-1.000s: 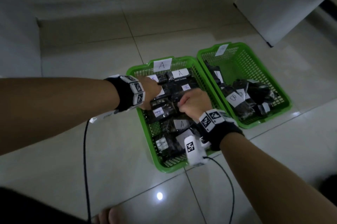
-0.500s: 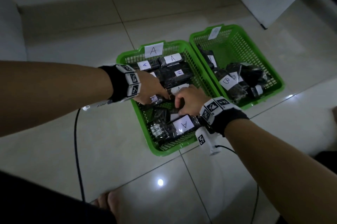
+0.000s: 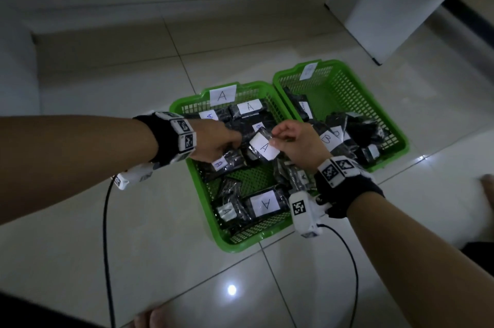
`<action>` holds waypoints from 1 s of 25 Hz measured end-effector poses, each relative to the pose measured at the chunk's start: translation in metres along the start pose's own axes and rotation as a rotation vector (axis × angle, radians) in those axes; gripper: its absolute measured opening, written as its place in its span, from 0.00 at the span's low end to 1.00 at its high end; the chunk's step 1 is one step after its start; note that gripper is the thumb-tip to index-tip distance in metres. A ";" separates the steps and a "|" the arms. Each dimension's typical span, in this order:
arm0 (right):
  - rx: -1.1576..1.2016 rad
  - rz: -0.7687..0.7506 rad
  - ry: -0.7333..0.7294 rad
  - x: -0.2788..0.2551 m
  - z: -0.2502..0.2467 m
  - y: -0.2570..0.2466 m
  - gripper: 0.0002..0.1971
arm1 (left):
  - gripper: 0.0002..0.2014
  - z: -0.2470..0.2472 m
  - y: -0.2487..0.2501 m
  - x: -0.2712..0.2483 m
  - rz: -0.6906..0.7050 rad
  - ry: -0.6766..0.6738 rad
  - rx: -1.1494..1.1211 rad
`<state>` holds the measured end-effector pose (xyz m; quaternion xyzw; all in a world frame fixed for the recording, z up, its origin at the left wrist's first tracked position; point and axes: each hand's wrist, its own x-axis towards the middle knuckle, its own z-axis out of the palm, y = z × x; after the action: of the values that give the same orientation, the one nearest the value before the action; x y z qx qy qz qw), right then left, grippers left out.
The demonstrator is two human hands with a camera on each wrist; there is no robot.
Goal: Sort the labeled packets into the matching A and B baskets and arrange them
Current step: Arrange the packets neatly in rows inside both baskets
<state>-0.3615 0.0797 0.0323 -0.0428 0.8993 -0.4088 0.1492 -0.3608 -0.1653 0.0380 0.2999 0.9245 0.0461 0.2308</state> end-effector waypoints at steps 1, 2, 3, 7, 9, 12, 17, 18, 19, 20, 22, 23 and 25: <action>0.066 0.014 -0.008 0.001 0.001 -0.003 0.05 | 0.15 -0.003 -0.005 0.002 -0.046 0.107 -0.106; 0.129 0.025 -0.016 0.002 0.003 -0.007 0.04 | 0.11 -0.006 -0.011 0.005 -0.095 0.205 -0.251; 0.181 0.031 -0.019 0.003 0.005 -0.012 0.05 | 0.09 -0.009 -0.015 0.007 -0.131 0.270 -0.429; 0.400 0.032 -0.020 0.015 0.017 -0.037 0.10 | 0.12 -0.025 -0.015 0.011 -0.155 0.300 -0.903; 0.520 0.127 0.065 0.025 0.024 -0.046 0.15 | 0.10 -0.034 -0.023 0.008 -0.225 0.385 -0.895; 0.719 0.257 0.222 0.037 0.035 -0.055 0.13 | 0.07 -0.049 -0.045 0.002 -0.315 0.441 -0.836; 0.612 0.345 0.267 0.055 0.060 -0.062 0.06 | 0.10 -0.051 -0.067 -0.012 -0.368 0.551 -0.327; 0.582 0.325 0.216 0.057 0.066 -0.063 0.06 | 0.11 -0.047 -0.069 -0.015 -0.341 0.499 -0.289; 0.546 0.308 0.172 0.058 0.070 -0.064 0.07 | 0.11 -0.042 -0.068 -0.017 -0.310 0.432 -0.267; 0.499 0.314 0.144 0.060 0.074 -0.066 0.07 | 0.11 -0.038 -0.067 -0.019 -0.283 0.361 -0.243; 0.442 0.402 0.122 0.063 0.079 -0.068 0.08 | 0.08 -0.031 -0.063 -0.021 -0.241 0.252 -0.169; 0.426 0.447 0.107 0.062 0.082 -0.070 0.09 | 0.06 -0.028 -0.062 -0.020 -0.221 0.232 -0.146; 0.406 0.430 0.116 0.055 0.089 -0.072 0.09 | 0.06 -0.025 -0.061 -0.020 -0.202 0.224 -0.140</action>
<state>-0.3897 -0.0433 0.0184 0.2026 0.7946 -0.5411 0.1862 -0.3908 -0.2256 0.0548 0.1817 0.9644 0.1201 0.1501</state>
